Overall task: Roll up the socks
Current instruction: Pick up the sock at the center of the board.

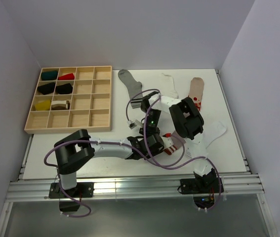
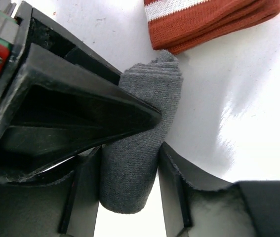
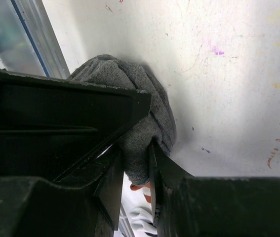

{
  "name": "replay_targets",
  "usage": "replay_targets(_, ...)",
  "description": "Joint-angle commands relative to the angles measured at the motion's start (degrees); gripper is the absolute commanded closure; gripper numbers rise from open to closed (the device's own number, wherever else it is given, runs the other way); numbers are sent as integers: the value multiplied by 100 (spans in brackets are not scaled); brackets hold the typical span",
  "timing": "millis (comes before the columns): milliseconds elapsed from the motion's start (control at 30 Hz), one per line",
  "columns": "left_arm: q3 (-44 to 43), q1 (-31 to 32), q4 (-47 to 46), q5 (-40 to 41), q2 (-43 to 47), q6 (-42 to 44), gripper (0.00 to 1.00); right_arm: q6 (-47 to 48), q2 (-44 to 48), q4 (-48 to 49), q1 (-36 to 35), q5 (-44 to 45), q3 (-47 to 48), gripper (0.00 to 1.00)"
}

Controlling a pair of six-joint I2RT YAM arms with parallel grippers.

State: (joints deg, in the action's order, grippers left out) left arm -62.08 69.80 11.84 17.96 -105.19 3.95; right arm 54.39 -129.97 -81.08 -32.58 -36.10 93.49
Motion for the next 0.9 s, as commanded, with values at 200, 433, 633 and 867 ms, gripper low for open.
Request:
replay_targets(200,65,-1,161,-292,-503,256,77,397,-309,417,-47,472,99,65)
replay_targets(433,56,-19,144,-442,-564,212,100,239,-117,575,23,340,99,53)
replay_targets(633,109,-98,3,-609,-503,71,100,63,445,716,304,252,117,41)
replay_targets(867,241,-300,-252,-750,-152,-87,100,-7,1149,611,893,-2,151,25)
